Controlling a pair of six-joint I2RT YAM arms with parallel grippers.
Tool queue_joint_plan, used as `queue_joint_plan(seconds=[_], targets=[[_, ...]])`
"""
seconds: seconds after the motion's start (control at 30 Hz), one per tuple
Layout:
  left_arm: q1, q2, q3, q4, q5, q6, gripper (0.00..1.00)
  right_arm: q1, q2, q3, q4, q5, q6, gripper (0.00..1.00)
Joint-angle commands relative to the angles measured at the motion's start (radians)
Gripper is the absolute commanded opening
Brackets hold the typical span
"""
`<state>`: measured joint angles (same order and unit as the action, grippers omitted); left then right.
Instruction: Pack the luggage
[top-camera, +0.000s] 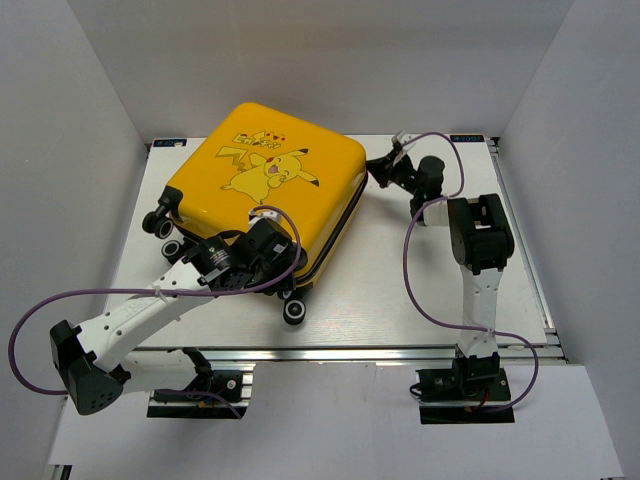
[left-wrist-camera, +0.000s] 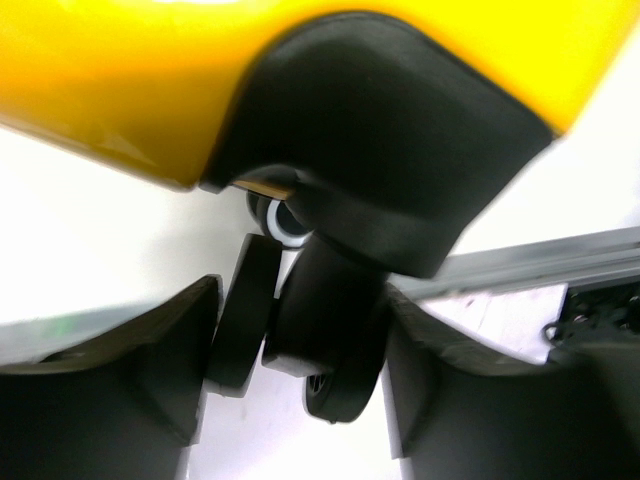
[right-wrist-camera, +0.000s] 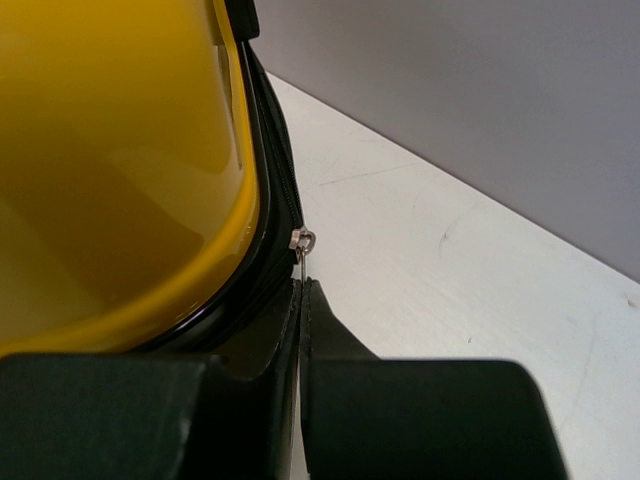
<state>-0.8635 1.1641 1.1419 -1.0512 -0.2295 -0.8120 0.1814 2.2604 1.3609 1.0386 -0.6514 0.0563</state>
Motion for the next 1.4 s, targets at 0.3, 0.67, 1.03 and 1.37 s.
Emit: queue_joint_plan(seconds=[0.3, 0.67, 1.03, 1.37], targets=[[0.017, 0.066, 0.390, -0.362, -0.378, -0.191, 0.98, 0.087, -0.625, -0.850, 0.310, 0.182, -0.142, 0.00], [0.319, 0.319, 0.518, -0.350, -0.533, -0.286, 0.98, 0.136, -0.814, -0.985, 0.152, 0.420, -0.150, 0.00], [0.860, 0.325, 0.481, -0.210, -0.352, -0.243, 0.98, 0.135, -0.835, -0.961, 0.089, 0.440, -0.141, 0.00], [0.988, 0.387, 0.334, 0.109, -0.058, -0.259, 0.98, 0.138, -0.837, -0.934, 0.034, 0.406, -0.133, 0.00]])
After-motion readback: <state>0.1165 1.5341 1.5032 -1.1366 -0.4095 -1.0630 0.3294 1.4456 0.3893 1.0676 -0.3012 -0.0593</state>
